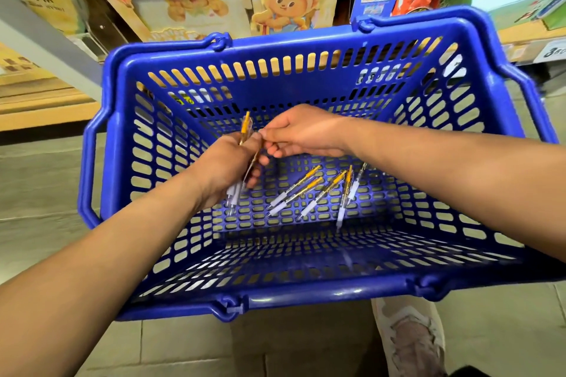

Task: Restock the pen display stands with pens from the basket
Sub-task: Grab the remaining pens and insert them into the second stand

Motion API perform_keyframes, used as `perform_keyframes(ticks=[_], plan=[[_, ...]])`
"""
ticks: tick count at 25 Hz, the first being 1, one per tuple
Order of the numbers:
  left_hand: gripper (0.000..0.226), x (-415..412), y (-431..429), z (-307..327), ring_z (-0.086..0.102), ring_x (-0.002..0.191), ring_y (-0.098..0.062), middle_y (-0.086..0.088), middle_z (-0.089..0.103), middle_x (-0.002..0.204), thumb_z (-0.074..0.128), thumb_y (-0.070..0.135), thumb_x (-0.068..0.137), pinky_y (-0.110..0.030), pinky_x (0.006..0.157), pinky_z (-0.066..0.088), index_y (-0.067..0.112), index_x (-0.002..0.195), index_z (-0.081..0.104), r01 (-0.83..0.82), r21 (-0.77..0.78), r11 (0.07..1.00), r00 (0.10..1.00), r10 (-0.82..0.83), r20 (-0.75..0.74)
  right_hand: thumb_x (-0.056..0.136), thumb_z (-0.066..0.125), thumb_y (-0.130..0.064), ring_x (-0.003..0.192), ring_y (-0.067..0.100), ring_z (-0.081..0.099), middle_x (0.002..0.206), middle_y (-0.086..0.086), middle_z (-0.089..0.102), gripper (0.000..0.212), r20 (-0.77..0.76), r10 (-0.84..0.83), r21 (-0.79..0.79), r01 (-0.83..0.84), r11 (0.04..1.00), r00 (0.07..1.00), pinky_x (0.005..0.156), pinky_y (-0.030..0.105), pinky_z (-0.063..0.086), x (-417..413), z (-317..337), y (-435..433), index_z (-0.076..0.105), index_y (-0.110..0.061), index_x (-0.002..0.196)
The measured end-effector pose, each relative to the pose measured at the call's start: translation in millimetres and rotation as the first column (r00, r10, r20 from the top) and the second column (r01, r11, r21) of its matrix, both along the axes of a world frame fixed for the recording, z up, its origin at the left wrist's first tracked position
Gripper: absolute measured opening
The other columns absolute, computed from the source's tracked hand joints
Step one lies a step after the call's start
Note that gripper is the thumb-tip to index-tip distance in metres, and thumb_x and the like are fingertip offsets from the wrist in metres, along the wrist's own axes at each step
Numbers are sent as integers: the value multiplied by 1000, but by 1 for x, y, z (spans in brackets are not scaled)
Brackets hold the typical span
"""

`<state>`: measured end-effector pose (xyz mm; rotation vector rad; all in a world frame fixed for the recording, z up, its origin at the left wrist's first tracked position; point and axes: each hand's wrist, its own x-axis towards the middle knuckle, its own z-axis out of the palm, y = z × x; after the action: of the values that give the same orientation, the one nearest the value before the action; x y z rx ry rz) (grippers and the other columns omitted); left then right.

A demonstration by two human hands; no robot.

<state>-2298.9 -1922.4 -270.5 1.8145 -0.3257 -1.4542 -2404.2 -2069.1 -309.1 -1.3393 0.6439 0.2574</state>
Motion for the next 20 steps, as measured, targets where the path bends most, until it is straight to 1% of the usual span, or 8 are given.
perform_keyframes(ticks=[2,4,6,8,10,13,17,20], plan=[[20,3,1,2,49,52,-11,-3,54,73,49,27,107,-25,47,46,11,98,55,22,11,1000,997,-23,76,97,67,-21,91,12,75,96,3,78,17,-10,-20,69,20,997,1000,84,23,59,-4,-4,-4,73,-13,111],[18,3,1,5,49,47,-9,-2,52,69,56,27,104,-22,44,46,11,97,55,37,27,999,991,-40,126,96,68,-25,94,14,75,100,-3,77,17,-147,102,-245,-136,960,984,89,29,59,-12,-14,-9,71,-25,112],[17,2,2,8,48,45,-8,-2,52,65,60,25,102,-22,44,46,10,96,55,36,26,999,994,-39,100,95,69,-25,99,15,70,109,-8,72,18,-392,233,-526,-424,737,890,98,30,54,-26,-27,-14,69,-30,113],[14,3,4,11,48,46,-8,0,55,61,63,19,100,-23,44,44,9,93,56,39,15,999,998,-39,42,95,69,-22,104,14,64,117,-8,65,26,-565,293,-576,-623,529,771,100,29,50,-41,-42,-16,65,-28,120],[11,6,7,13,52,47,-10,0,64,62,65,14,98,-22,43,44,8,93,58,48,8,999,999,-48,25,95,68,-20,101,16,62,117,-5,60,30,-620,312,-595,-690,411,720,95,31,53,-51,-54,-16,62,-27,123],[8,11,8,13,63,53,-12,-6,73,73,61,12,100,-23,48,53,4,101,61,0,-1,1000,1000,0,8,96,67,-22,96,19,60,114,-3,57,22,-568,311,-667,-648,369,762,85,35,54,-57,-64,-15,62,-26,116],[14,10,5,8,73,65,-19,-13,77,81,49,13,107,-30,63,63,5,103,60,-109,23,994,993,110,-49,98,64,-22,104,20,60,111,-6,57,9,-534,374,-693,-646,320,758,81,34,50,-60,-70,-13,62,-29,104],[15,10,5,3,75,73,-23,-16,77,87,45,14,108,-36,68,65,6,105,57,-142,36,989,988,144,-53,100,60,-23,102,16,63,109,-5,64,7,-498,426,-609,-654,449,755,83,34,54,-60,-63,-14,59,-30,97]])
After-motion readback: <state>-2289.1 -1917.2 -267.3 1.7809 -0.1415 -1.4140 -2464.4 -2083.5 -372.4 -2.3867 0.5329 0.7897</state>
